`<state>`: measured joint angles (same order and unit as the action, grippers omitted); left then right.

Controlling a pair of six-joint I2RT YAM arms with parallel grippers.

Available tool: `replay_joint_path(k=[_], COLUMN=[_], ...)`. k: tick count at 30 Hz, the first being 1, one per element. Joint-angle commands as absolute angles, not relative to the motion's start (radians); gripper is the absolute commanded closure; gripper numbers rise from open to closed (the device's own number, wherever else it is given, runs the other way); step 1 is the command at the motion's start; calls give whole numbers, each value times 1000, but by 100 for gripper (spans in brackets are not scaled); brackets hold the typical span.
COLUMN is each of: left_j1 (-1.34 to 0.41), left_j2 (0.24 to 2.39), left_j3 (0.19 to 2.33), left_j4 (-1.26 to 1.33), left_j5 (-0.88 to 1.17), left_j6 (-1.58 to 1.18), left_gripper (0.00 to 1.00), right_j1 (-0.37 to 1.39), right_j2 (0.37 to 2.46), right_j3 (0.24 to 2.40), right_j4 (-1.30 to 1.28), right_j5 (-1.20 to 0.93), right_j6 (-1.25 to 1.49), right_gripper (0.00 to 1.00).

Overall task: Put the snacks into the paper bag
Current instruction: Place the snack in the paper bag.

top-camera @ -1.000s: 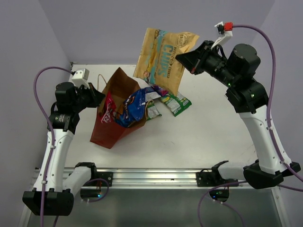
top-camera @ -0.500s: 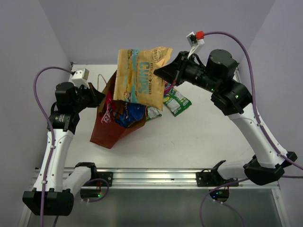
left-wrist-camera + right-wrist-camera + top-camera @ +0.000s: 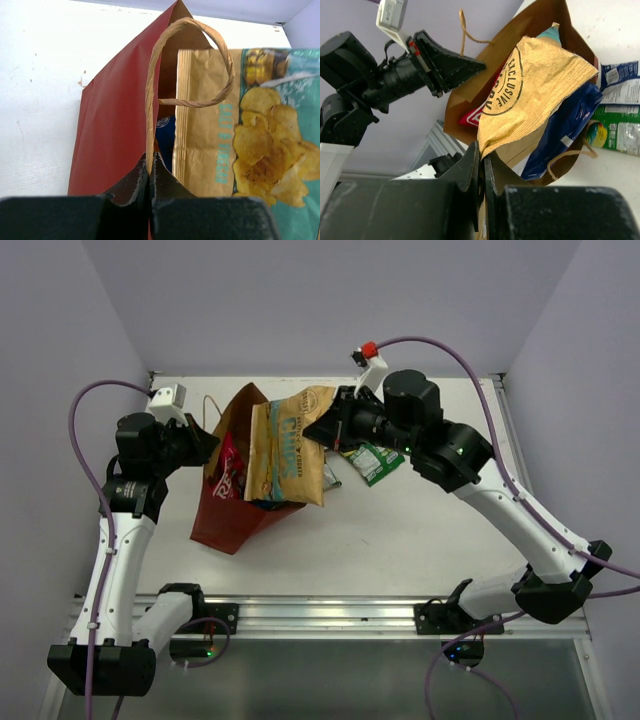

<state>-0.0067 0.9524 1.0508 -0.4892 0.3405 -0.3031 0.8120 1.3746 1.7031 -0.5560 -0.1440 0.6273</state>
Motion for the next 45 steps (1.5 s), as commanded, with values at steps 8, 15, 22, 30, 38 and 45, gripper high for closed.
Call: replay_joint_path(k=[8,15,22,30,38,45], left_j1=[-2,-2,-2,-2,-2,-2], left_j2=[950,942,933,923,928,937], left_j3=[1095,1083,1065,1039,1051,1066], left_j4=[-442,-437,-433,-425,-445,-459], left_j5=[322,325,334,342,302,288], left_j6=[-291,-291,-299,-316,-322,-327], left_gripper=[100,100,100,100,100,100], right_j1=[888,936,983,992,989,914], right_j2=[1477,1588,1722,1839,1695,1468], right_j3=[1808,1856,1871,1917,1930,1723], right_j4=[-646,-638,-568,-589,-678,-707], right_j5=[-20,14,41,75,155,264], right_j6=[686,733,784,753,588,548], right_gripper=[100,100,100,86,31,24])
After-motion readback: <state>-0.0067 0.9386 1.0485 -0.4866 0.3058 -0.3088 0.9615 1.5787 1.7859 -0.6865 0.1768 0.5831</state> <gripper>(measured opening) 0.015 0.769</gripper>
